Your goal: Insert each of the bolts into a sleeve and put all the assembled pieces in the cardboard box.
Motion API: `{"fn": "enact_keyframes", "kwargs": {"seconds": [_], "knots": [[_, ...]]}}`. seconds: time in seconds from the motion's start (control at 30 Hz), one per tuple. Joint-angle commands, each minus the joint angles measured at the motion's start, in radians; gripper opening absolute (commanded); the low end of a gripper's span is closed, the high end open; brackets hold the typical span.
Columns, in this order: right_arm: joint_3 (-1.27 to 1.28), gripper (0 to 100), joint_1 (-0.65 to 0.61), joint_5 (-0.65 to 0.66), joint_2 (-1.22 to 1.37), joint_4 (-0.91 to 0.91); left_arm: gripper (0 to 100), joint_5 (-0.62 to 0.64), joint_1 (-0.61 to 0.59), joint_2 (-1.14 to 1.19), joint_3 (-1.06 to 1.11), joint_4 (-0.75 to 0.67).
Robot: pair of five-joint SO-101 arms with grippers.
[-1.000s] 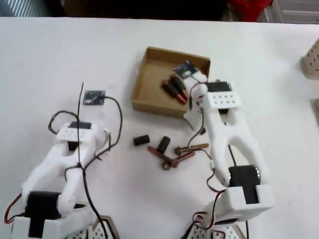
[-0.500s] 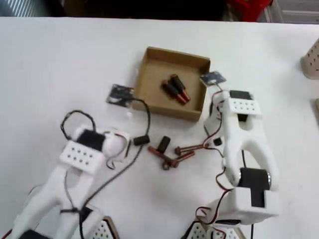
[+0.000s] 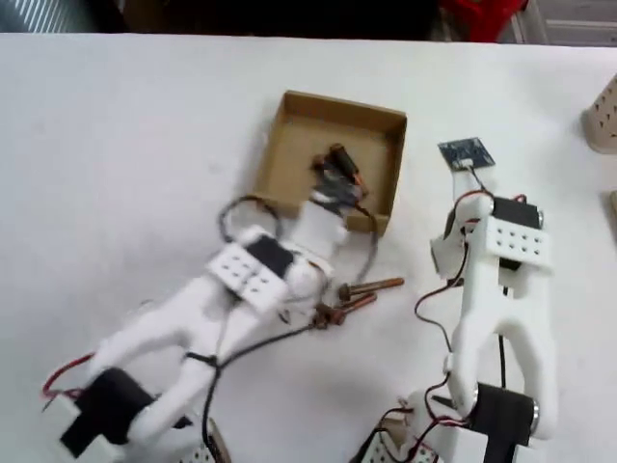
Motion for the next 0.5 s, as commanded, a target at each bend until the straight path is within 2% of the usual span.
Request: {"fn": "enact_keyframes", "kwargs": {"seconds": [0.0, 0.07, 0.27, 0.47], "knots": [[-0.012, 1.7, 0.03, 0.0, -0.044, -0.004, 2, 0.005, 0.176, 0.048, -0.075, -0.089], [-0.012, 1.7, 0.036, 0.0, -0.044, -0.004, 2, 0.005, 0.211, 0.076, -0.075, -0.152], [-0.012, 1.7, 0.03, 0.0, -0.044, -0.004, 2, 0.051, 0.197, 0.231, -0.083, -0.368], [-0.012, 1.7, 0.022, -0.005, -0.044, -0.019, 2, 0.127, 0.171, 0.297, -0.084, -0.446]]}}
